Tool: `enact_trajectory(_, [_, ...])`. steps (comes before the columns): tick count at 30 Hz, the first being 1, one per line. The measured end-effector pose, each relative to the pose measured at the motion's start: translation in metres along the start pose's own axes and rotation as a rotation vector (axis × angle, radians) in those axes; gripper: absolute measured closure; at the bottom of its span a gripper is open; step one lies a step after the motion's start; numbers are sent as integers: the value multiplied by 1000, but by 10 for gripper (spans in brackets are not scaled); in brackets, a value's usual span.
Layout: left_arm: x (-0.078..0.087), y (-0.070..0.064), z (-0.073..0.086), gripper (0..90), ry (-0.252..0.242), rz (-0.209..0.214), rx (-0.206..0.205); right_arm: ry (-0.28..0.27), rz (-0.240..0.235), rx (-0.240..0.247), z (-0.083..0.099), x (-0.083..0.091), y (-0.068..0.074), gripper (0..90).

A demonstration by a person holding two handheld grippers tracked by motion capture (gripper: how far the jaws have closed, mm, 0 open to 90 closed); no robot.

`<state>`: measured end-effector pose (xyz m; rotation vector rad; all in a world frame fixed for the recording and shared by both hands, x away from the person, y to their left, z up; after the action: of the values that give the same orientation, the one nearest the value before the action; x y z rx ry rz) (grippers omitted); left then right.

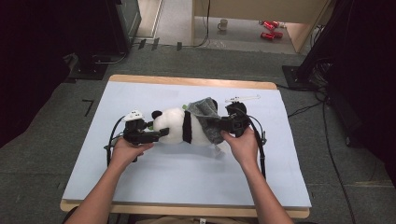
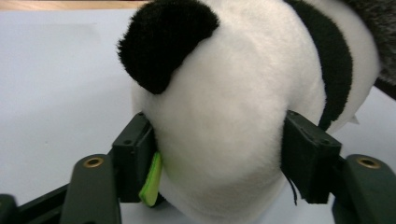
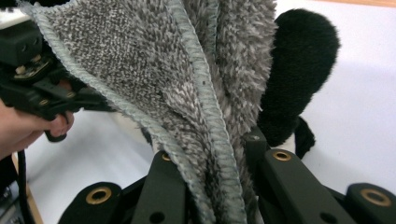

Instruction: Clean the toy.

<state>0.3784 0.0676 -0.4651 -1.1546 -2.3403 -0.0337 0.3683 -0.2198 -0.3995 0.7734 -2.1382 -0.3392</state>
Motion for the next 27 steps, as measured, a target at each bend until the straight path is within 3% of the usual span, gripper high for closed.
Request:
enact_trajectory(6, [4,1,0,311,-7,-15,-45,-30,-11,6,-7,-6,-7,774])
enact_trajectory(14, [11,8,4,323,-15,-12,-91,-30,22,15,-22,-13,-7,770])
enact_trajectory(17, [7,10,9,323,3,-11,-106,-29,26,10,-29,-17,-10,770])
enact_trajectory(25, [-17,18,14,276,15,-16,-107,-39,40,-8,-45,-27,-16,768])
enact_trajectory(27, [-21,20,13,287,-5,-25,-82,-46,52,-10,-48,-29,-17,770])
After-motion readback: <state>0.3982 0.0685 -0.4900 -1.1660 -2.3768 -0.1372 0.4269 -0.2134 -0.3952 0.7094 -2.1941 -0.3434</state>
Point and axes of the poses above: each handheld gripper's, and its own axes: x roughly backward along the jaws, z roughly out of its underside, y roughly to its left, the point moved 4 cm from there along -x, roughly forward along the jaws, and after that the axes turned 8 degrees about -x, right-handed, at the moved point
